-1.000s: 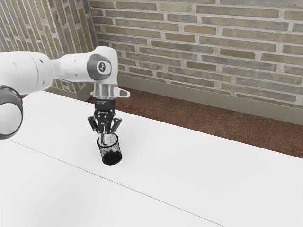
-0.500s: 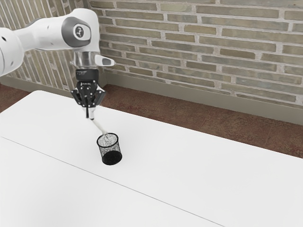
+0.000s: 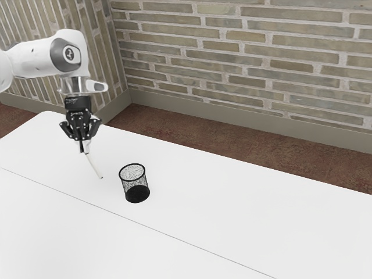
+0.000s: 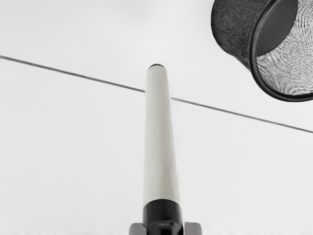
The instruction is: Take the marker out of the pen holder and place it to the left of the pen holder.
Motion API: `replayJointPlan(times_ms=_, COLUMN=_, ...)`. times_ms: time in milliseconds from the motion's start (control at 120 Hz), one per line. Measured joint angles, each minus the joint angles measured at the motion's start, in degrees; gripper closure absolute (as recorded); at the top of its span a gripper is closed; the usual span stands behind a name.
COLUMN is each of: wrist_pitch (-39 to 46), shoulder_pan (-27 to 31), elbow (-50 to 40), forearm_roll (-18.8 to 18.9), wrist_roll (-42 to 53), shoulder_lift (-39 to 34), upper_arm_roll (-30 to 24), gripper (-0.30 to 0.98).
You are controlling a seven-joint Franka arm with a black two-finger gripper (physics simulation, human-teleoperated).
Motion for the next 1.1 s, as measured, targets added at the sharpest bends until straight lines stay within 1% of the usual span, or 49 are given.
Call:
replayJointPlan(times_ms=133, wrist_pitch=-3.83, shoulder_pan=0.26, elbow=-0.39, forearm_roll=0.46, wrist_roll=-0.17, shoulder_lift=0.08, upper_arm_roll=0.74, gripper=0.79)
replayJointPlan(times_ms=250, wrist_pitch=-10.54, shoulder_pan=0.07, elbow=-0.03, forearm_roll=3.1, wrist_roll=-0.94, shoulder_lift=0.76, upper_arm_roll=0.82, gripper=0.79)
replayJointPlan(times_ms=392, wrist_pitch=-16.63, shoulder_pan=0.66, elbow=0.06, forearm_roll=6.1, wrist_roll=-1.67, shoulder_lift=4.42, upper_arm_roll=2.12, gripper=0.79)
replayJointPlan(times_ms=567, wrist_pitch=-20.77, shoulder_pan=0.51, elbow=4.49, forearm_roll=7.39, wrist_roll=-2.07, shoulder_lift=11.34, upper_arm_roll=3.24, gripper=0.78)
replayJointPlan(times_ms=733, wrist_pitch=-21.64, shoulder_pan=0.39, elbow=6.54, forearm_roll=6.97, wrist_roll=-2.19, shoulder_lift=13.6, upper_arm_roll=2.62, gripper=0.42)
replayJointPlan(times_ms=817, wrist_pitch=-20.85, shoulder_pan=0.39, elbow=6.8, forearm_roll=6.82, wrist_roll=-2.26, shoulder_lift=13.45, upper_arm_roll=1.2, gripper=0.28)
replayJointPlan(times_ms=942, wrist_pitch=-16.1, shoulder_pan=-2.11, elbow=5.66, forearm_roll=6.24, wrist_roll=-1.09, shoulder_lift=7.5, upper_arm_roll=-1.44, gripper=0.16)
replayJointPlan(times_ms=1100, wrist_pitch=-6.4, shoulder_pan=-6.15, elbow=0.28, forearm_roll=6.0, wrist_roll=1.74, shoulder_lift=-2.61, upper_arm_roll=-4.15, gripper=0.07)
